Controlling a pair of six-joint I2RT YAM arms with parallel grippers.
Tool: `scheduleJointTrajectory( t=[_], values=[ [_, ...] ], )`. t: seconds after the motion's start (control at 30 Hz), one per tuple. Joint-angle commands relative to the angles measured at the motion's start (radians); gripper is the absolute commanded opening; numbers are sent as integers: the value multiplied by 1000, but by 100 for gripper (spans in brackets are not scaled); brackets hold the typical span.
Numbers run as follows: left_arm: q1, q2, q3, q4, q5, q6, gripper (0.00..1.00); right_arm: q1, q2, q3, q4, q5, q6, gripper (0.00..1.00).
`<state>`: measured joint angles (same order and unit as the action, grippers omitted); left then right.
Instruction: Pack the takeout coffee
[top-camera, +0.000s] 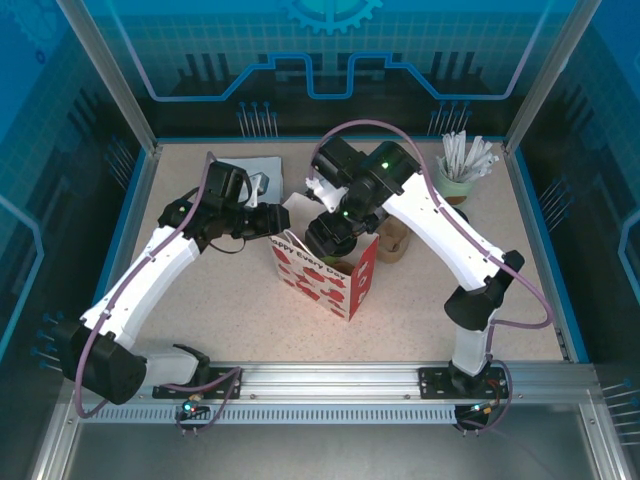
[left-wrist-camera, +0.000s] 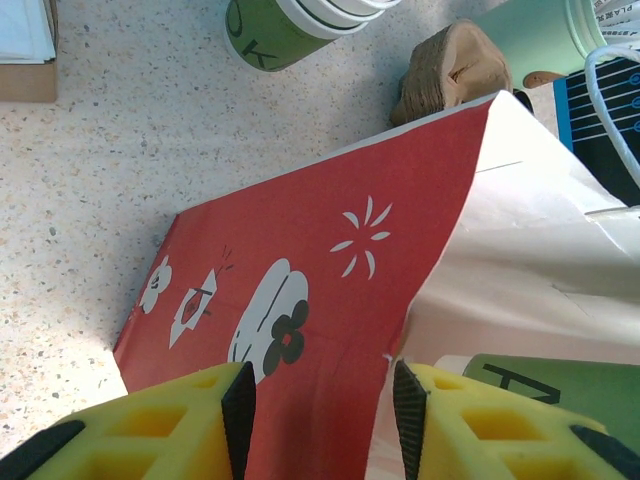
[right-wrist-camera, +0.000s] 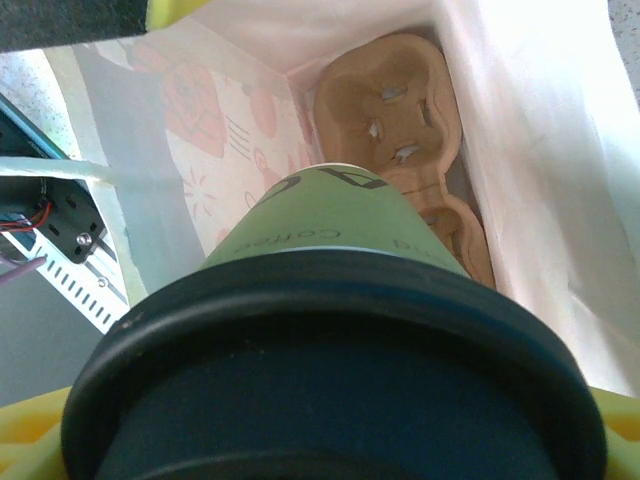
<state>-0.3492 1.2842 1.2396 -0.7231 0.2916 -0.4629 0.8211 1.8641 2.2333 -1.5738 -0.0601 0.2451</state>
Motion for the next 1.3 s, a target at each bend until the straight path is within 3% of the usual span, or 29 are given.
scheduleJointTrajectory(
  t=[0.0, 0.5, 0.93, 1.27],
  values=[
    [-7, -17, -10, -7, -11, 30, 43, -7, 26, -14, -35, 6, -24, 75],
    [-8, -6, -7, -5, -15, 37, 42, -22, 68, -32, -38, 27, -45, 76],
    [-8, 22, 20, 0, -14, 39, 21, -13, 91, -47, -73, 42, -83, 76],
    [-8, 63, 82, -10, -8, 58, 12, 16, 124, -37, -97, 60, -121, 76]
  ],
)
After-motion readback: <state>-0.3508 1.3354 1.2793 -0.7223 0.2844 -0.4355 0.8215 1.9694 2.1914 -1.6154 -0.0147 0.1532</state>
